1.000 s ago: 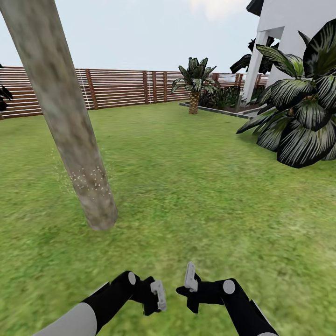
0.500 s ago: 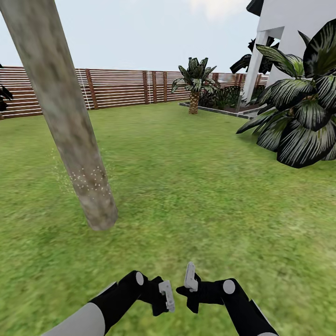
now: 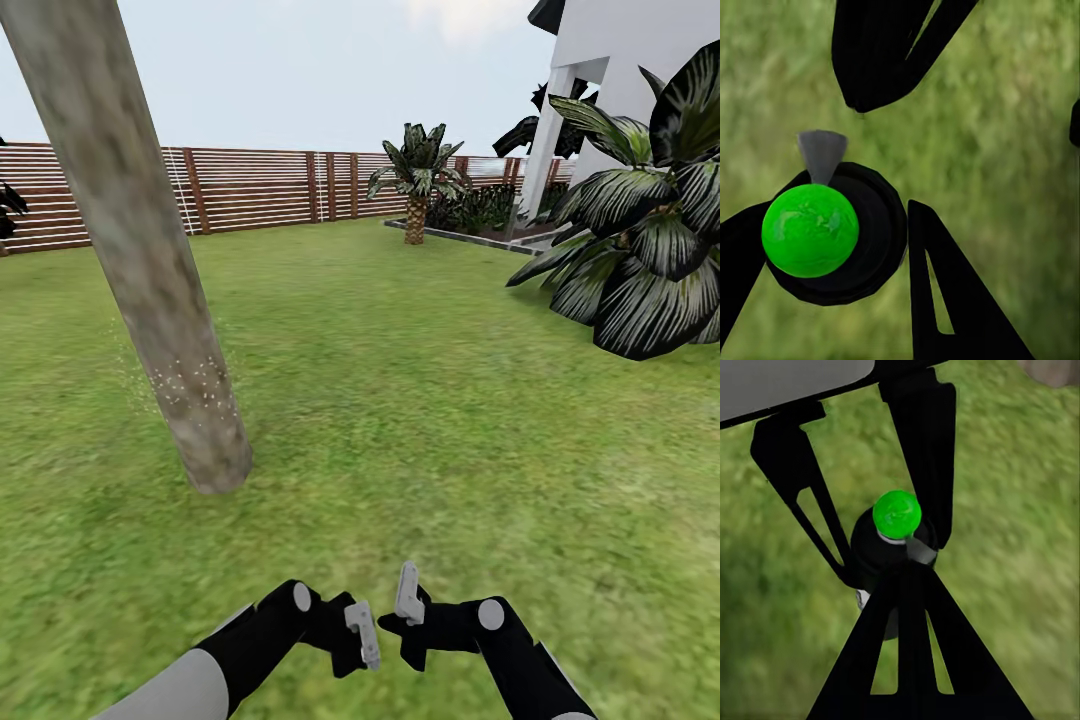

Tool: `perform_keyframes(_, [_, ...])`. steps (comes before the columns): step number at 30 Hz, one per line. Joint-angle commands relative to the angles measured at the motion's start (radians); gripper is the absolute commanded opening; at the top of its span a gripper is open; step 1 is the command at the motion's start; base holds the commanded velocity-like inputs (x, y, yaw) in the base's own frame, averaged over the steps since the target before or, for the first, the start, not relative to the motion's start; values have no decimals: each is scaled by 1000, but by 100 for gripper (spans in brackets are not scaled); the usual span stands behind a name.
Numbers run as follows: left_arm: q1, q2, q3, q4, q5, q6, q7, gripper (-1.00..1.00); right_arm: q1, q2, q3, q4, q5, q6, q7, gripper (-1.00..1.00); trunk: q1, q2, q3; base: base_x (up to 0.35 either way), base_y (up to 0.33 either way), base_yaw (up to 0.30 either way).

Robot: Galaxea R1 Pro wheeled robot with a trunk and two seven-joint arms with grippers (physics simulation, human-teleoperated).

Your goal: In the garden, pick up the pesticide atomizer on the floor and spray pesticide onto both trees until each tree trunk is fully covered.

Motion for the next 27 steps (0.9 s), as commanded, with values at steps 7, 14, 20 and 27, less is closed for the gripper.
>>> perform_keyframes(7, [1,1,1,1,2,4,-9,-100,0,1,-6,-1,9,-8,4,-100,0,0,-1,0,0,0])
perform_keyframes(14, [1,0,1,1,3,5,-28,-100,0,1,-6,-1,9,-8,4,-100,0,0,-1,0,0,0])
perform_keyframes(20, [2,-8,1,2,20,5,-28,-100,0,1,-6,-1,9,-8,4,-100,0,0,-1,0,0,0])
perform_keyframes(27, [2,-10,1,2,49,4,-28,-100,0,1,-6,-1,9,-8,3,-100,0,0,-1,0,0,0])
